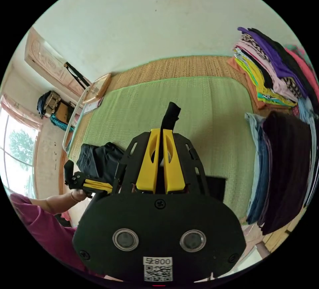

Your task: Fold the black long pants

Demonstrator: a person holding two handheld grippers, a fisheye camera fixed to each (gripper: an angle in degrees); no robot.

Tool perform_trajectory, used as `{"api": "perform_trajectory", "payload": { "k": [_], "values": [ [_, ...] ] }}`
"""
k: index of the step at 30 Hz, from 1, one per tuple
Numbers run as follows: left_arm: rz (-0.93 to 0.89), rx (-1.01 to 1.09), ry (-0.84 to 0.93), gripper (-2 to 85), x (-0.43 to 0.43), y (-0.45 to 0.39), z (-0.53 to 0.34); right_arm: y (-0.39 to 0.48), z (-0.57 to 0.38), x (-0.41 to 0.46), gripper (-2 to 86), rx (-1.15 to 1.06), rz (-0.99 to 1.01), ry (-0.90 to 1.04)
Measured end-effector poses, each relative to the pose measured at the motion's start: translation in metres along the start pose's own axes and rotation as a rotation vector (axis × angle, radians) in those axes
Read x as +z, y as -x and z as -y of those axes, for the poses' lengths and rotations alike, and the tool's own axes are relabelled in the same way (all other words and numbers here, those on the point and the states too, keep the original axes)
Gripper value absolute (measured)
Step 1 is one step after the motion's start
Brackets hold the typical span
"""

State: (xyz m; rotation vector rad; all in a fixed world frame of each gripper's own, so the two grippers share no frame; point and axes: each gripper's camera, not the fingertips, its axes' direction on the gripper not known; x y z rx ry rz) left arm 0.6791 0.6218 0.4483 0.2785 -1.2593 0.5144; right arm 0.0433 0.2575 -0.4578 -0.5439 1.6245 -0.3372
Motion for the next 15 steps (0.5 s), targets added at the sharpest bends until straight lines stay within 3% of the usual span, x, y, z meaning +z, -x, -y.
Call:
{"api": "perform_trajectory", "payload": {
  "k": [9, 15],
  "values": [
    [0.091, 0.039, 0.211, 0.5, 0.047, -0.083, 0.071, -0.163, -0.230, 0.030, 0.6, 0.406, 0.154, -0.015],
    [0.100, 0.026, 0.286, 0.5, 0.059, -0.130, 0.114, -0.221, -0.335, 0.060, 0.6, 0.543, 0.257, -0.060]
  ]
}}
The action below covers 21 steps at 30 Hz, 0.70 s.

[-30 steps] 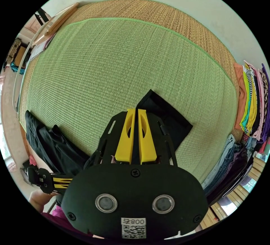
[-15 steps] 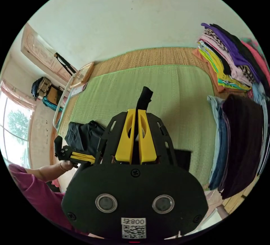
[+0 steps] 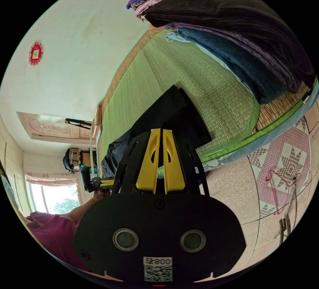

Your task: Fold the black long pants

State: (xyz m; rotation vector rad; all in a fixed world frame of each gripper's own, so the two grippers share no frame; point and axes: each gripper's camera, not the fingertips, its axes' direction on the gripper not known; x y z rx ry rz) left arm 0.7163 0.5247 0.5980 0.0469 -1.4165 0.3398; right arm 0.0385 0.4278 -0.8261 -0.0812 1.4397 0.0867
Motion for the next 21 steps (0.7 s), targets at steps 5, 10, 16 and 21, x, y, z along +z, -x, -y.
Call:
{"api": "perform_trajectory", "payload": {
  "k": [5, 10, 16, 21],
  "values": [
    [-0.040, 0.016, -0.082, 2.4, -0.037, -0.040, 0.049, -0.066, -0.043, 0.006, 0.6, 0.061, 0.082, -0.033],
    [-0.009, 0.100, -0.123, 4.4, -0.062, -0.072, 0.143, -0.123, -0.083, 0.014, 0.6, 0.111, 0.152, -0.055],
    [0.035, 0.196, -0.077, 5.2, -0.053, -0.115, 0.284, -0.167, -0.117, 0.023, 0.6, 0.118, 0.197, -0.062],
    [0.096, 0.233, -0.006, 5.7, -0.033, -0.145, 0.365, -0.192, -0.141, 0.031, 0.6, 0.103, 0.197, -0.049]
  ]
}}
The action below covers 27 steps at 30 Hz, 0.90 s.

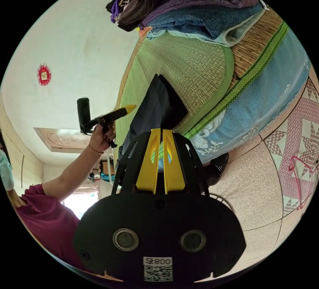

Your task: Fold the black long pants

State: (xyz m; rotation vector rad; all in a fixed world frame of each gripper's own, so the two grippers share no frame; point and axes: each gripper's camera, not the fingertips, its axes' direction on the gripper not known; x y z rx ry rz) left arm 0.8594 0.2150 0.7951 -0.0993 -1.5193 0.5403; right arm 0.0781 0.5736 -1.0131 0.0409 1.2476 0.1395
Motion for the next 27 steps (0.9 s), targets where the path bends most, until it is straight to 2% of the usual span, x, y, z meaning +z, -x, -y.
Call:
{"api": "perform_trajectory", "payload": {
  "k": [4, 10, 18, 27],
  "values": [
    [0.096, 0.039, 0.042, 5.4, 0.009, -0.012, 0.041, -0.016, -0.013, 0.000, 0.6, -0.004, 0.018, 0.004],
    [0.077, 0.068, 0.065, 2.0, 0.009, -0.019, 0.068, -0.028, -0.029, 0.000, 0.6, -0.013, 0.033, 0.009],
    [0.099, 0.103, 0.008, 0.5, -0.013, -0.031, 0.073, -0.016, -0.047, -0.006, 0.5, -0.053, 0.051, -0.008],
    [0.115, 0.105, 0.043, 0.3, -0.001, -0.016, 0.062, 0.014, -0.061, -0.007, 0.5, -0.090, -0.012, -0.002]
  ]
}}
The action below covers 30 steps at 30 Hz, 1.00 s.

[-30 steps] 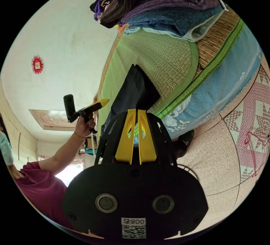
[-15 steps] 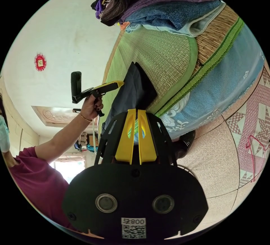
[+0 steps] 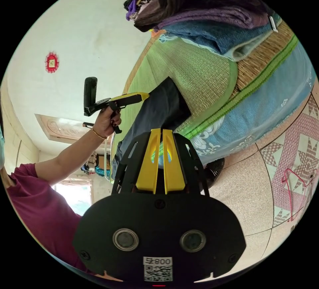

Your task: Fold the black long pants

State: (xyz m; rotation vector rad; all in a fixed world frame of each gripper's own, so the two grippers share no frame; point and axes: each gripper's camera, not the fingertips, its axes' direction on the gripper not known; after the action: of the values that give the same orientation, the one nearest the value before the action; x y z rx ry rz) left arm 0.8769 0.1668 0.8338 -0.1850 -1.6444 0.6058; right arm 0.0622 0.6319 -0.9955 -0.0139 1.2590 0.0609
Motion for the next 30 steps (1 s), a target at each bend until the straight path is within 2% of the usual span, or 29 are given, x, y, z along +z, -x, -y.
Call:
{"api": "perform_trajectory", "payload": {
  "k": [13, 18, 24, 27, 30],
  "values": [
    [-0.048, -0.052, 0.001, 0.6, 0.036, 0.053, -0.086, 0.057, 0.007, -0.003, 0.0, 0.041, -0.015, 0.007],
    [-0.043, -0.066, -0.071, 0.5, 0.036, 0.070, -0.139, 0.133, 0.031, 0.000, -0.1, -0.098, -0.074, -0.006],
    [-0.075, -0.145, -0.184, 0.3, 0.026, 0.101, -0.252, 0.188, 0.064, 0.037, -0.1, -0.162, -0.251, 0.045],
    [-0.065, -0.238, -0.213, 0.5, 0.021, 0.123, -0.344, 0.216, 0.074, 0.042, 0.0, -0.167, -0.262, 0.053],
    [-0.021, -0.419, -0.242, 0.9, 0.016, 0.153, -0.457, 0.254, 0.087, 0.047, 0.1, -0.191, -0.305, 0.060]
  ]
}}
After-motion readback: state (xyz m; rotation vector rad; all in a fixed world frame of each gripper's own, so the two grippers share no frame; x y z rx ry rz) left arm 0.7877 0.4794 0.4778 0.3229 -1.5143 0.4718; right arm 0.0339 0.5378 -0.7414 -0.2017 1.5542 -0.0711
